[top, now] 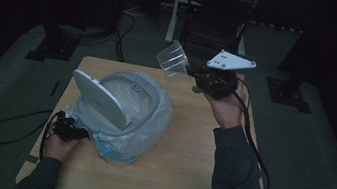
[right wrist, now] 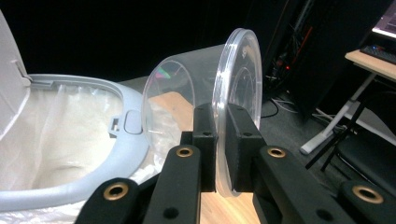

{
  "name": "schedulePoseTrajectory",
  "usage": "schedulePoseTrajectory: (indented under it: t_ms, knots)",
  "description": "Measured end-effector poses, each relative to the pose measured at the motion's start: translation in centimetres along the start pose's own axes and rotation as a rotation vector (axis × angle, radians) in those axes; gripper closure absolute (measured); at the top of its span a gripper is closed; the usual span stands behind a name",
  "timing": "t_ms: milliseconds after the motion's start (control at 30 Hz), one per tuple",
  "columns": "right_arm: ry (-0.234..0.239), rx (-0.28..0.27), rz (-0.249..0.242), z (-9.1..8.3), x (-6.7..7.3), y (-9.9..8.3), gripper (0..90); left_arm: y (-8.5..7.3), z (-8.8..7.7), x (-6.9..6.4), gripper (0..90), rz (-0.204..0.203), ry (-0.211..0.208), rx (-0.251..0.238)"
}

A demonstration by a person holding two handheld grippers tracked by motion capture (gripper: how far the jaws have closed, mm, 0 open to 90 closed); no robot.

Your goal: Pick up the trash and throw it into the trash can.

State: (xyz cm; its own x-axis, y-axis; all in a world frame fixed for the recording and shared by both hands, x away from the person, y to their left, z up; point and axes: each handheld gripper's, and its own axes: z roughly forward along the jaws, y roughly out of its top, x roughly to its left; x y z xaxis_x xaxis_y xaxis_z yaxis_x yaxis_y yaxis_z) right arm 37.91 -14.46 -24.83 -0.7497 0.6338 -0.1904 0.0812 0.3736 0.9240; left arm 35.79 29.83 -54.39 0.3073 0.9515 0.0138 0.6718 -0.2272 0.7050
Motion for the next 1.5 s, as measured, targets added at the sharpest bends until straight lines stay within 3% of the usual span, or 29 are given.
schedulePoseTrajectory:
  t_ms: [1000,1500]
  knots:
    - [0.113,-0.029,-0.066,1.8,3.2,2.9,83.2,0.0,0.0,0.0,16.6,0.0,0.0,0.0]
    - [0.214,-0.048,-0.103,1.7,5.4,4.3,83.3,0.0,0.0,0.0,16.6,0.0,0.0,0.0]
